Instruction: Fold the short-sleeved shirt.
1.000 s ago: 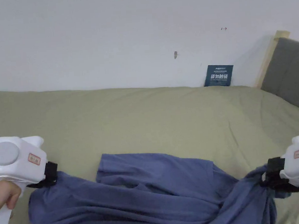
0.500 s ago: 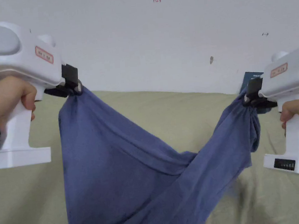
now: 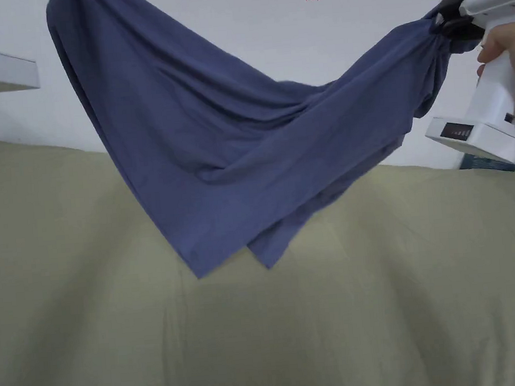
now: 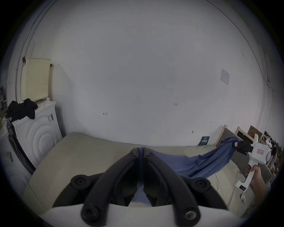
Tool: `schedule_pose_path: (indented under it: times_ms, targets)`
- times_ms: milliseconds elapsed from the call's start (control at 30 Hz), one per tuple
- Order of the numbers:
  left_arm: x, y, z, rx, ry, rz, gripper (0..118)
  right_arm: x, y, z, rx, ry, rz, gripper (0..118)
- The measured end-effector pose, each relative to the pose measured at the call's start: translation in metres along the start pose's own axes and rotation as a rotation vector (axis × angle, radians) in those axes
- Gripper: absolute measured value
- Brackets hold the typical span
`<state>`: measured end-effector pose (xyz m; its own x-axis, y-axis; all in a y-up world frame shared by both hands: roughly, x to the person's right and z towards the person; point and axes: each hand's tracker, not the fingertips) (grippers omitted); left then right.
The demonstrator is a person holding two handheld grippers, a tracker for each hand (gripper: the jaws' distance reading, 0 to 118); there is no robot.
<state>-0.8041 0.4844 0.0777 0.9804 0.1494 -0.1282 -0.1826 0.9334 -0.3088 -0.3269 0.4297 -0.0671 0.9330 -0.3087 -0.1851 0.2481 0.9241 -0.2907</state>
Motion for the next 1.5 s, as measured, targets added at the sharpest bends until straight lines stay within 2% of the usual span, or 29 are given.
schedule_pose_path:
  times_ms: [100, 200, 333, 500, 600, 700, 767, 967, 1133, 1200, 1300, 1367, 1400, 1433, 1467, 1500]
  targets:
    - [-0.012, -0.031, 0.01, -0.018, -0.066, 0.01, 4, 0.024, -0.028, -0.001, -0.029, 0.022, 0.022, 5]
    - [-0.02, -0.088, 0.021, -0.101, -0.152, 0.029, 4, 0.061, -0.078, 0.003, -0.136, 0.0, 0.03, 5]
    - [-0.027, -0.185, 0.036, -0.244, -0.186, 0.026, 4, 0.119, -0.154, 0.025, -0.281, -0.086, -0.054, 5]
    - [-0.034, -0.292, 0.077, -0.44, -0.215, 0.11, 4, 0.173, -0.226, 0.075, -0.383, -0.146, -0.145, 5]
    - [-0.043, -0.342, 0.107, -0.501, -0.192, 0.111, 4, 0.192, -0.25, 0.102, -0.428, -0.136, -0.14, 5]
    - [-0.05, -0.376, 0.134, -0.539, -0.192, 0.137, 4, 0.194, -0.262, 0.12, -0.478, -0.128, -0.071, 5]
    - [-0.05, -0.394, 0.15, -0.607, -0.192, 0.18, 4, 0.195, -0.265, 0.122, -0.52, -0.184, -0.029, 5]
    - [-0.041, -0.446, 0.192, -0.723, -0.202, 0.212, 4, 0.203, -0.264, 0.119, -0.515, -0.209, -0.087, 5]
    - [-0.033, -0.456, 0.2, -0.722, -0.164, 0.298, 4, 0.199, -0.265, 0.112, -0.594, -0.277, -0.018, 5]
    - [-0.034, -0.455, 0.202, -0.718, -0.154, 0.339, 4, 0.202, -0.265, 0.115, -0.595, -0.291, -0.047, 5]
    - [-0.031, -0.452, 0.209, -0.732, -0.153, 0.374, 4, 0.207, -0.264, 0.12, -0.599, -0.345, -0.148, 5]
    - [-0.028, -0.453, 0.215, -0.729, -0.151, 0.38, 4, 0.208, -0.26, 0.125, -0.595, -0.303, -0.213, 7]
    - [-0.03, -0.452, 0.219, -0.722, -0.151, 0.397, 5, 0.209, -0.255, 0.133, -0.546, -0.264, -0.285, 14]
    - [-0.029, -0.448, 0.225, -0.694, -0.137, 0.423, 9, 0.21, -0.248, 0.143, -0.51, -0.255, -0.333, 32]
    - [-0.029, -0.442, 0.231, -0.67, -0.123, 0.425, 16, 0.209, -0.24, 0.152, -0.484, -0.243, -0.364, 56]
    - [-0.031, -0.432, 0.241, -0.644, -0.091, 0.405, 36, 0.207, -0.229, 0.166, -0.439, -0.222, -0.368, 83]
